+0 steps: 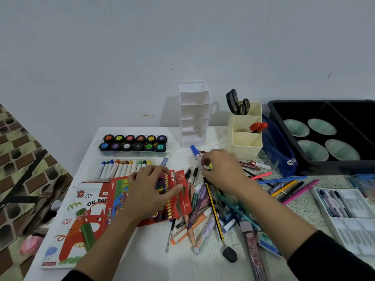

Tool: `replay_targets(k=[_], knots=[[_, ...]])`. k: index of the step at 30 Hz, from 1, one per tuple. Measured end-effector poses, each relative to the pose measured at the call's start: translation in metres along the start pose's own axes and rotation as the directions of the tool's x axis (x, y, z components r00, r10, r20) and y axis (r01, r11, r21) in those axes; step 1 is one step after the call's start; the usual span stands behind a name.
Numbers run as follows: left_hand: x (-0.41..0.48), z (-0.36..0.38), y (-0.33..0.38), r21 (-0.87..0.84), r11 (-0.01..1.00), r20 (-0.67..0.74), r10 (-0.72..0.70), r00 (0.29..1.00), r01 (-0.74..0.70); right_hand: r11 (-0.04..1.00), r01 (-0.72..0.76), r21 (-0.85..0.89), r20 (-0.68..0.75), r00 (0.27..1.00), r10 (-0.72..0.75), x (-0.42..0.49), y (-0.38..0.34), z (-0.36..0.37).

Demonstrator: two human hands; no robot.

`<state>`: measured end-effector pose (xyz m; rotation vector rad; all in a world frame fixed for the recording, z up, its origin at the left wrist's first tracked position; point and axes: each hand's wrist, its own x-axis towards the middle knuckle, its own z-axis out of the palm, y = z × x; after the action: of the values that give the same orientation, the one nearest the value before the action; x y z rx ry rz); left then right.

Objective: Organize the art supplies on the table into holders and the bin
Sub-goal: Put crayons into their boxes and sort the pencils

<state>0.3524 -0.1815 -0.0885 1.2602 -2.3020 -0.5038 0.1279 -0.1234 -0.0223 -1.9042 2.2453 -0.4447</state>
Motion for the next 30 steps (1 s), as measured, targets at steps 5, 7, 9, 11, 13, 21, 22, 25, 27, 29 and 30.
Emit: replay_targets(k=[5,7,9,11,13,21,22,25,27,29,30], knots=[[-0.001,0.003,0.000,0.106,0.993,0.007,0.042,0.999,-0.043,0.969,-0.083,-0.230,0.058,0.993,0.099,-0.006,0.018,-0.003],[-0.001,0.002,0.000,0.092,0.995,0.000,0.047,0.999,-0.046,0.969,-0.069,-0.238,0.056,0.995,0.085,-0.008,0.019,0.003],[-0.002,0.002,-0.001,0.037,0.999,-0.005,0.038,0.999,-0.038,0.972,-0.046,-0.231,0.011,0.999,0.050,-0.010,0.021,0.008],[-0.002,0.000,-0.003,-0.044,0.999,-0.002,0.022,1.000,-0.022,0.978,-0.007,-0.207,-0.067,0.998,-0.007,-0.010,0.023,0.010],[-0.002,-0.001,-0.006,-0.094,0.995,0.010,0.021,1.000,-0.020,0.988,0.091,-0.123,-0.146,0.983,-0.109,-0.008,0.021,0.006],[-0.002,-0.003,-0.006,-0.145,0.988,0.026,0.061,0.998,-0.056,0.781,0.395,0.483,-0.394,0.895,-0.209,-0.008,-0.031,-0.033],[-0.002,-0.004,-0.006,-0.150,0.987,0.028,0.062,0.998,-0.057,0.724,0.345,0.597,-0.353,0.924,-0.148,-0.008,-0.035,-0.032],[-0.003,-0.004,-0.005,-0.162,0.985,0.020,0.063,0.998,-0.058,0.514,0.194,0.836,-0.237,0.971,0.020,-0.006,-0.034,-0.017],[-0.003,-0.006,-0.004,-0.165,0.985,0.023,0.055,0.998,-0.050,0.396,0.063,0.916,-0.122,0.985,0.125,-0.008,-0.029,-0.005],[-0.003,-0.007,-0.003,-0.164,0.985,0.025,0.055,0.998,-0.051,0.292,-0.055,0.955,0.000,0.983,0.185,-0.013,-0.024,0.004],[-0.003,-0.007,-0.003,-0.163,0.985,0.026,0.055,0.998,-0.050,0.271,-0.088,0.959,0.037,0.981,0.190,-0.015,-0.021,0.008]])
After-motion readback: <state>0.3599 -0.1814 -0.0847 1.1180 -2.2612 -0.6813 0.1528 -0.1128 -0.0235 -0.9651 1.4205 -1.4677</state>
